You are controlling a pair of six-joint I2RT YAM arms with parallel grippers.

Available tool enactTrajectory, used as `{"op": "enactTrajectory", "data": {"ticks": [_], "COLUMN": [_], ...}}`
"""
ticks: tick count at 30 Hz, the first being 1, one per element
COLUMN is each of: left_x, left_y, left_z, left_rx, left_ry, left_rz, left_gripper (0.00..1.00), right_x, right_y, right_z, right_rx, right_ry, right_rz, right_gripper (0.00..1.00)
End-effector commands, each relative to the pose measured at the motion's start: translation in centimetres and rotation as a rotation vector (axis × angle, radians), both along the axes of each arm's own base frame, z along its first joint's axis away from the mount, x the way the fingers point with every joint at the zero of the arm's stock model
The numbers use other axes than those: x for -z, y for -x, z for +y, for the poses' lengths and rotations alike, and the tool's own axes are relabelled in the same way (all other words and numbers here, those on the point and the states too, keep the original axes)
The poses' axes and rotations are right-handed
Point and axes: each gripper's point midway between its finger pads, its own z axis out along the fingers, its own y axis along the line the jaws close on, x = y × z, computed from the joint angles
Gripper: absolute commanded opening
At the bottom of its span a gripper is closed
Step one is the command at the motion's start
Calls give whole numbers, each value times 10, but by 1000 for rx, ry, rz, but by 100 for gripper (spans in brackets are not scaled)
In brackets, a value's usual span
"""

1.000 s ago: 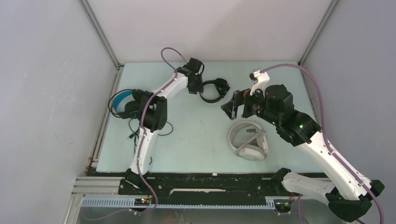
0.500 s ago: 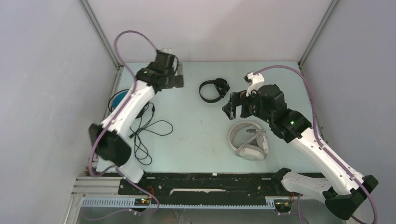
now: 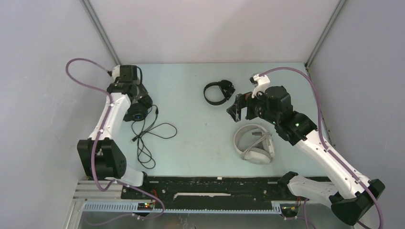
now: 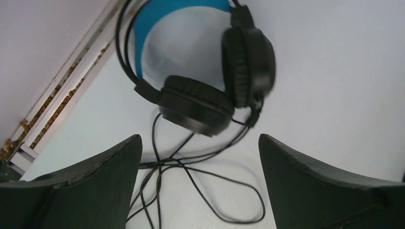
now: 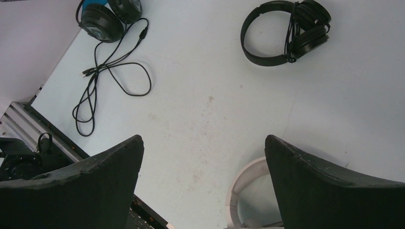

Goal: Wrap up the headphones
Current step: Wrap the headphones cable around the headphones.

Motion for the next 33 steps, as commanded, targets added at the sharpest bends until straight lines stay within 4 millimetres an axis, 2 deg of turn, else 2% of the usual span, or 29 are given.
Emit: {"op": "enactTrajectory", "data": {"ticks": [1,3,5,11,13,15,18,20,28,33], "left_x": [-14,-11,-8,40,41,30,19,21,51,78], "left_y": [-12,-17,-15,-9,-20,-42,-64,-75,-113,-124], "left_z": [38,48,59,69,72,70,74,73,64,43], "left_rx": [-268,-321,-385,-456,-428,-316,-228,-200,-144,-115], "left_ry": [40,67,61,240,239,225,177,182,263,352], "left_rz": [-180,-172,-154,-144,-174,-200,-176,-133,-88,-46], "left_gripper": [90,87,88,92,93,90,89,90,89,83], "right_x": [-10,-10,-10,-10,-10,-10,-10,-10,-16,-11], "right_y": [-1,1,2,3,4,6,9,10,11,5], "right_z": [13,15,15,14,16,19,23,26,35,39], "right_rx": [-50,-57,-55,-51,-58,-67,-78,-81,-88,-77], "right_ry": [-43,-45,-40,-36,-40,-42,-42,-45,-70,-70], "right_rz": [-32,-30,-30,-31,-31,-30,-28,-30,-46,-29], "right_gripper": [100,100,100,100,100,100,100,100,100,100]}}
